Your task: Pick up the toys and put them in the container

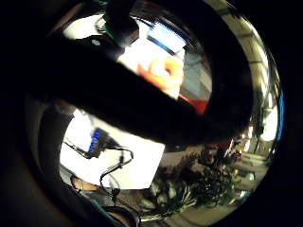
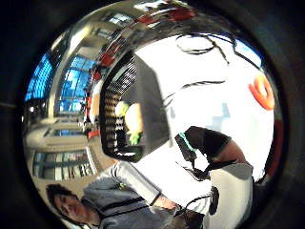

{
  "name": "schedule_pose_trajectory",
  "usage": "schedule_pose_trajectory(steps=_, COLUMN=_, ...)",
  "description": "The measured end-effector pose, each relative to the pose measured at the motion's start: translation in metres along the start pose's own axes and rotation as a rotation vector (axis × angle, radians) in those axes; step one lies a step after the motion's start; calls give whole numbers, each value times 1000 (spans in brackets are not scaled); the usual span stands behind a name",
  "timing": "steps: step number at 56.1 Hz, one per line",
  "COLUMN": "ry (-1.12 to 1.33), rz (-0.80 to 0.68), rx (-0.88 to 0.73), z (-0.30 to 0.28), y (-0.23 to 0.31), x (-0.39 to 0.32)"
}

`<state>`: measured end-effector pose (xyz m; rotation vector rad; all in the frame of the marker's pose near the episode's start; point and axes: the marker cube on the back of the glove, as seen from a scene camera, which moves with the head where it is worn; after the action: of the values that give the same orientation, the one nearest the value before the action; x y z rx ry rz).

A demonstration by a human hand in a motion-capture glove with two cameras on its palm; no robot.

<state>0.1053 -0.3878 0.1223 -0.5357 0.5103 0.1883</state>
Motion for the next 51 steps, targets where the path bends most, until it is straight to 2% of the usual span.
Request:
schedule_pose_trajectory(steps=10, ry=27, rz=188, rx=-68, z=19, y=-19, x=84)
schedule_pose_trajectory(steps=20, ry=76, rz=259, rx=-193, z=61, y=-45, x=120)
schedule_pose_trajectory(steps=26, ry=50, rz=252, rx=-258, z=80, y=-63, x=134)
schedule_pose_trajectory(steps=34, ry=246, rz=189, rx=-359, z=101, y=-99, x=149)
schedule_pose_trajectory(steps=51, ry=45, rz=183, rx=-187, z=111, y=-109, x=148)
